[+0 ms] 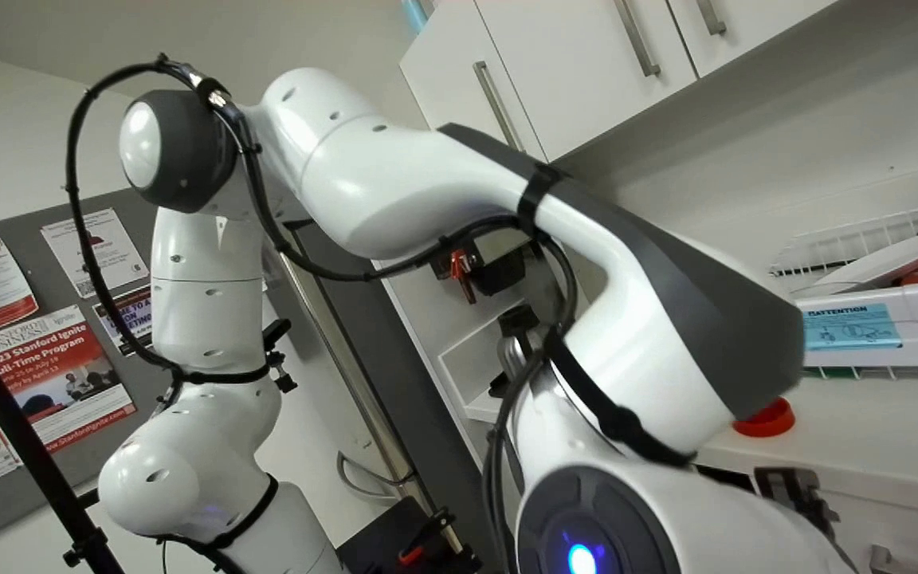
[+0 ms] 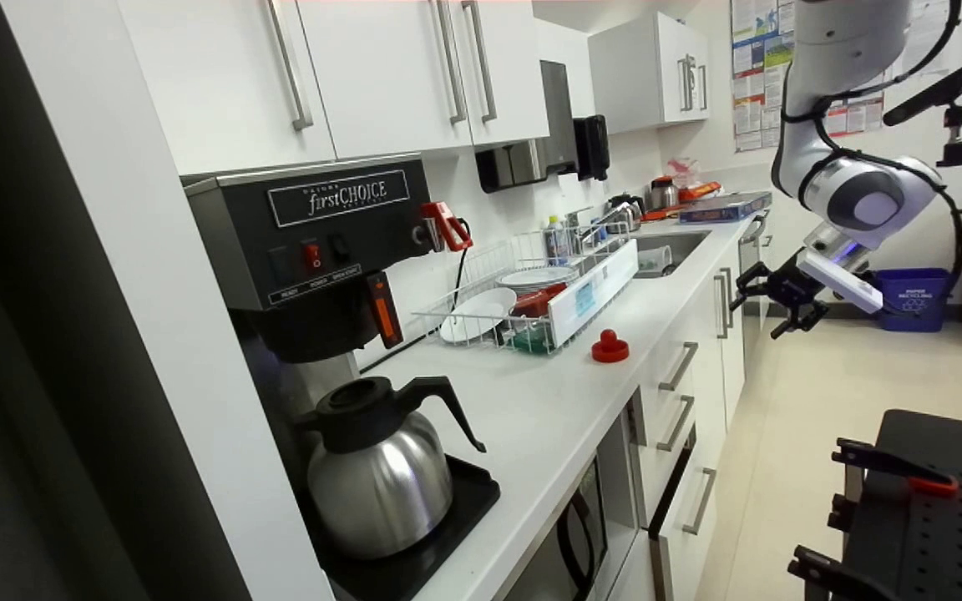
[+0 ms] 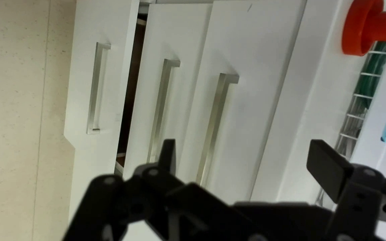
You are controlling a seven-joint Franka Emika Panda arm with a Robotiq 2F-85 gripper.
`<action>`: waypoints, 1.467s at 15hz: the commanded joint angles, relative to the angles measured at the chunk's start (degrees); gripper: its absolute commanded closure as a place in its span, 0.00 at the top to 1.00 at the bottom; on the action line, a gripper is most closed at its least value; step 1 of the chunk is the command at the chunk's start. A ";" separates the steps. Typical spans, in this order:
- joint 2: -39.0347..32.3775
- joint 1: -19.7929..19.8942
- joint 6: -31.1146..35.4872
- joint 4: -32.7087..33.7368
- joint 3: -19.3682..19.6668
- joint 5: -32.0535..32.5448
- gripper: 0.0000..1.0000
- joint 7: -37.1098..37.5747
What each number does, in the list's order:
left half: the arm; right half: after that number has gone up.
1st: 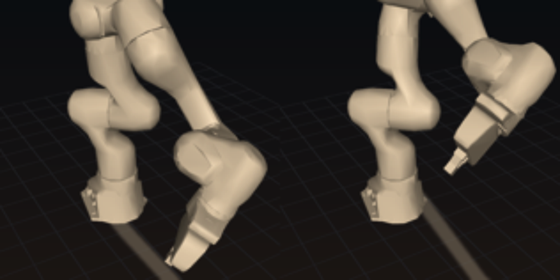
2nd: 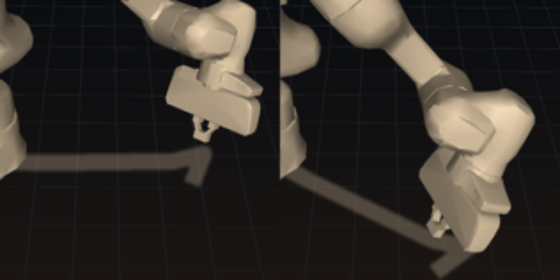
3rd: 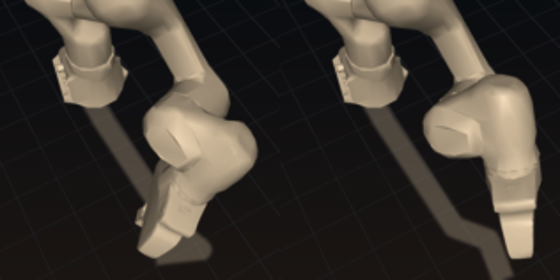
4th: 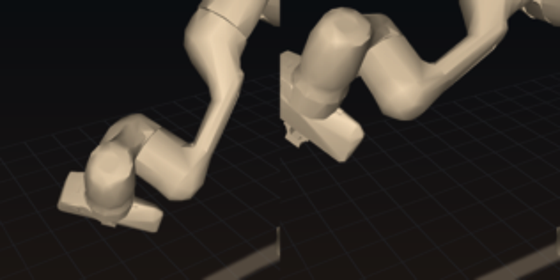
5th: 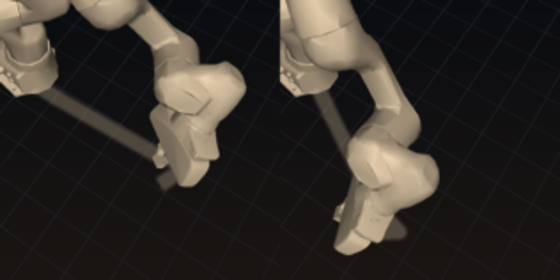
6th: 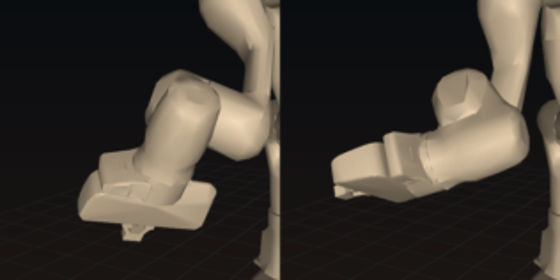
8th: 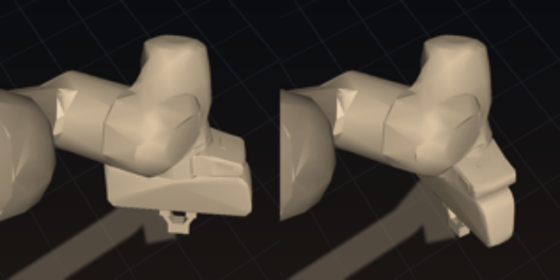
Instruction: Open the first top drawer
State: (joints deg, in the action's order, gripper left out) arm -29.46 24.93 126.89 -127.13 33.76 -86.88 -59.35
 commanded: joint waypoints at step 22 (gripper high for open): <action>-20.00 19.41 -28.05 7.71 -10.73 -22.73 1.00 -22.01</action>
State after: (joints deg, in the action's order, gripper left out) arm -45.05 41.86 105.38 -122.40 24.81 -107.44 -80.92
